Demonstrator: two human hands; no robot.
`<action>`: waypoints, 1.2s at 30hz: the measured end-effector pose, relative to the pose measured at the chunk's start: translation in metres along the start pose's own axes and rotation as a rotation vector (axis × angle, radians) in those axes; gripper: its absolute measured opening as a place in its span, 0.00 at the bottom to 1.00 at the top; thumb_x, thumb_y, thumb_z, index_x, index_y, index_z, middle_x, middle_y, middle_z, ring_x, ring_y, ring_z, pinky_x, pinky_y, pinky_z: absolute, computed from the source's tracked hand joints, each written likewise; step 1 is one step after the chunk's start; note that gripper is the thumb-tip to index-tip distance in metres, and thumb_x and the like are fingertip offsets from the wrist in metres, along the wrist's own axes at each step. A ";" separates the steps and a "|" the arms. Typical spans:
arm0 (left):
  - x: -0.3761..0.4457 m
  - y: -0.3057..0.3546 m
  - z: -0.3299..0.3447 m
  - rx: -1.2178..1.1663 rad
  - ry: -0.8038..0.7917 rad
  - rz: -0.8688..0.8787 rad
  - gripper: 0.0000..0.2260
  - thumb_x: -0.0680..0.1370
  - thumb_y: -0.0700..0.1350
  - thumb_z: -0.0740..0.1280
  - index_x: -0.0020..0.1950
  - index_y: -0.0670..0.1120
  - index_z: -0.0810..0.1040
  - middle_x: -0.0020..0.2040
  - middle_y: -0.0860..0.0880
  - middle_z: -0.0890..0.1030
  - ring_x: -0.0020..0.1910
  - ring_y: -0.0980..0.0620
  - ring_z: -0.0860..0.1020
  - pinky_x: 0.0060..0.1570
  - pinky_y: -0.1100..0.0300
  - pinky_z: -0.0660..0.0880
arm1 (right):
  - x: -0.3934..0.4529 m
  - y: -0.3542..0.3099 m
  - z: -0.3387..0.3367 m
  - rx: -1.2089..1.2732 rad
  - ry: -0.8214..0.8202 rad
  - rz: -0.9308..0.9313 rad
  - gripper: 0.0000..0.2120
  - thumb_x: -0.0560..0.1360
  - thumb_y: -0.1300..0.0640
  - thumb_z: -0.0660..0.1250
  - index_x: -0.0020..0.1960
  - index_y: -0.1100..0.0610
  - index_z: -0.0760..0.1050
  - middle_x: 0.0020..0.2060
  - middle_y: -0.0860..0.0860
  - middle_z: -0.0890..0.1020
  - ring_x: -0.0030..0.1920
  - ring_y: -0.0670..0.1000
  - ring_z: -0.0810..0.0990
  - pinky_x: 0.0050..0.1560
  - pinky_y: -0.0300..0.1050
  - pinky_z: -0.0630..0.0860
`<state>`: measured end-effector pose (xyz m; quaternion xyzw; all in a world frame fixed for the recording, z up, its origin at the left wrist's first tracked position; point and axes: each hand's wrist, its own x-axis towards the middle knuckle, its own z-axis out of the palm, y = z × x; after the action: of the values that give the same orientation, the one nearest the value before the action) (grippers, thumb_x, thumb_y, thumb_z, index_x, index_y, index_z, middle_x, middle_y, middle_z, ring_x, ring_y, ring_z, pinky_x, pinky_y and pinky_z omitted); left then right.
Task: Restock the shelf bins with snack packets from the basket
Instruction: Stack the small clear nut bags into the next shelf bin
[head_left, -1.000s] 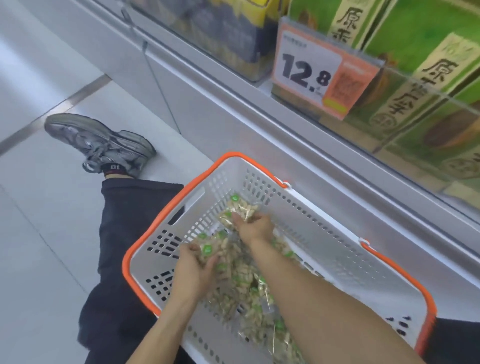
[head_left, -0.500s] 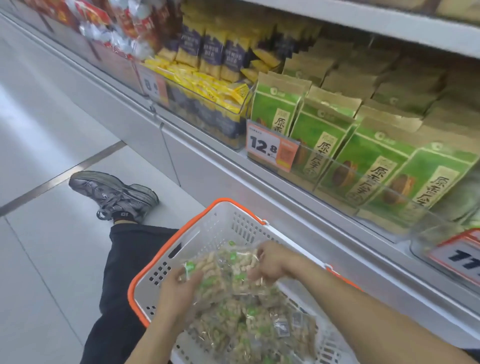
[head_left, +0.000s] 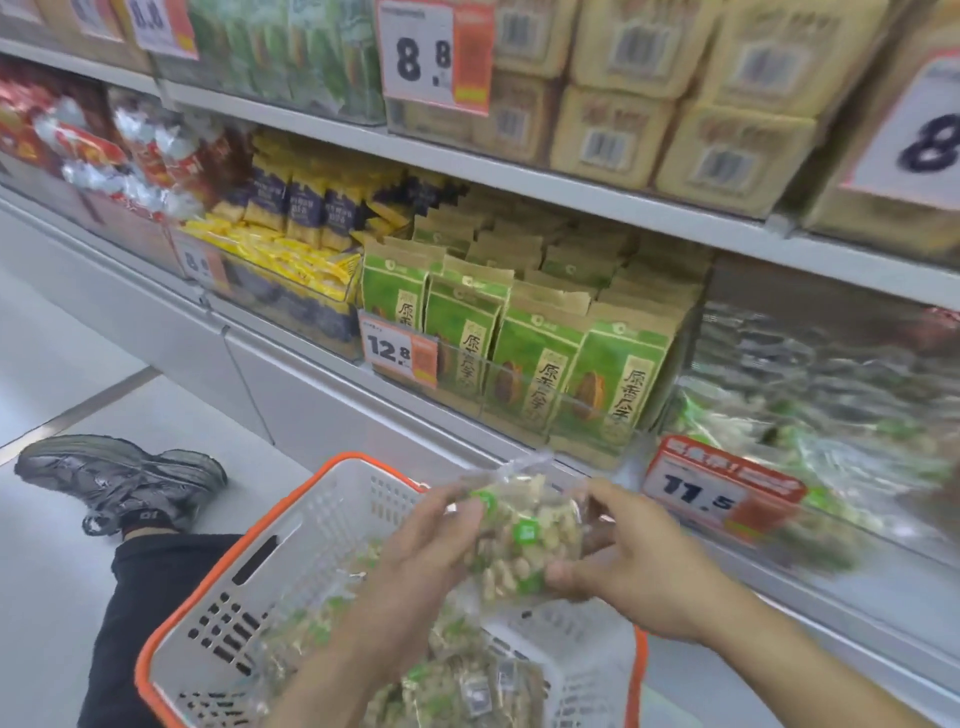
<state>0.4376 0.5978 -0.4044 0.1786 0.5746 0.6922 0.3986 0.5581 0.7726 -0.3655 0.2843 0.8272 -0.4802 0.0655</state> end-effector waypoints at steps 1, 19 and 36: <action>-0.001 0.003 0.012 0.129 -0.059 0.052 0.21 0.70 0.57 0.76 0.62 0.58 0.77 0.55 0.50 0.84 0.56 0.50 0.82 0.56 0.56 0.77 | -0.006 0.005 -0.005 0.043 0.045 0.001 0.21 0.68 0.58 0.80 0.56 0.52 0.74 0.48 0.49 0.82 0.42 0.47 0.85 0.41 0.50 0.84; 0.025 0.045 0.177 0.491 -0.499 0.413 0.22 0.74 0.40 0.75 0.66 0.46 0.75 0.57 0.51 0.83 0.58 0.53 0.81 0.57 0.58 0.77 | -0.119 0.053 -0.139 0.003 0.475 -0.397 0.51 0.45 0.44 0.87 0.65 0.41 0.71 0.61 0.39 0.78 0.62 0.40 0.77 0.56 0.28 0.71; 0.091 0.008 0.197 1.309 -0.211 0.908 0.21 0.77 0.61 0.57 0.63 0.54 0.79 0.61 0.56 0.81 0.63 0.52 0.74 0.58 0.60 0.59 | -0.113 0.100 -0.178 -0.128 1.069 0.088 0.31 0.62 0.65 0.83 0.54 0.46 0.69 0.42 0.35 0.74 0.34 0.26 0.75 0.33 0.20 0.66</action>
<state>0.5169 0.7952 -0.3617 0.6567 0.6944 0.2887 -0.0555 0.7344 0.9130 -0.3040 0.5189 0.7603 -0.2139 -0.3271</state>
